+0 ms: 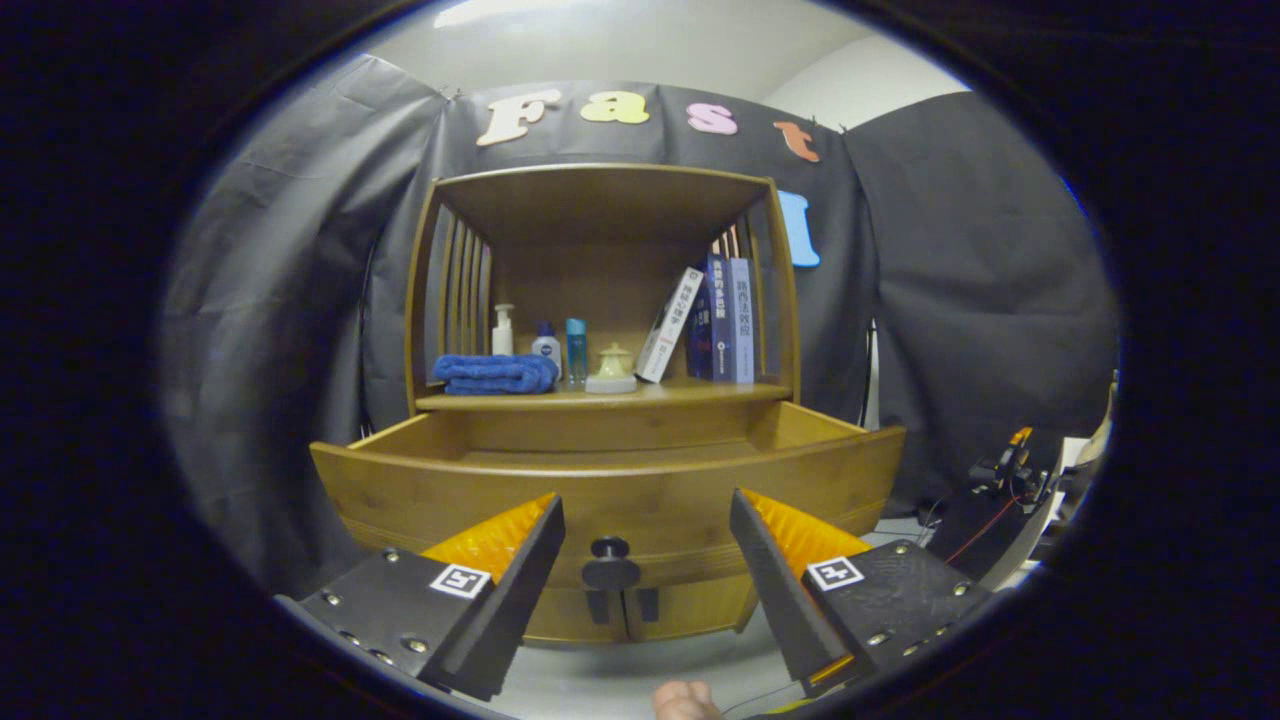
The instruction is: Pull open the drawer, take out the items inside it, and place them on the countertop above the cabinet.
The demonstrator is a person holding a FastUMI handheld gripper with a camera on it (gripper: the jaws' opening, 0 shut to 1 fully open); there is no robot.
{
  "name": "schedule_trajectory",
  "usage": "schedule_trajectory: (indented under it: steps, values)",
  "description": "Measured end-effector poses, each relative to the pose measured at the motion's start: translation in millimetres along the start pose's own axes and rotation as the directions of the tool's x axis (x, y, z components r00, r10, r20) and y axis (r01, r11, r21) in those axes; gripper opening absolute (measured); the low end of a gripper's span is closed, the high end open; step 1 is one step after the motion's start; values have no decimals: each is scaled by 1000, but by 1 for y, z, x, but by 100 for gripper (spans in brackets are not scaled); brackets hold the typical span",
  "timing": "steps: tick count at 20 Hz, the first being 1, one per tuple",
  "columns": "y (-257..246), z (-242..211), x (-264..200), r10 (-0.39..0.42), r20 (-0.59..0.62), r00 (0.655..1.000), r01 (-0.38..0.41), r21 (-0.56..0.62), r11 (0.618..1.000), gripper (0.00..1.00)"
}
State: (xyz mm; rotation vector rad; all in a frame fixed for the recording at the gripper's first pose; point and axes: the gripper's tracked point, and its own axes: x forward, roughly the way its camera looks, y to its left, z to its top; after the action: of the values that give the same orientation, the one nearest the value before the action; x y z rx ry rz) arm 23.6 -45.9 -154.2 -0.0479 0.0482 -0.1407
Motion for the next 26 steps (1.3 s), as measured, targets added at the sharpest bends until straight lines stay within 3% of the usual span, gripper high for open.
schedule_trajectory:
  steps: [7, 12, 15, 18, 26]
  values:
    - [9, -47, 14, 54, -45, 998, -56, -27, 998, 99]
    - [8, -59, 44, 23, -68, 997, -25, -20, 999, 99]
    - [29, -71, 58, 101, -106, 989, -102, -4, 995, 99]
    - [29, -63, 68, 115, -45, 992, -116, -6, 993, 99]
    - [30, -57, 109, 147, -96, 985, -147, 3, 989, 99]
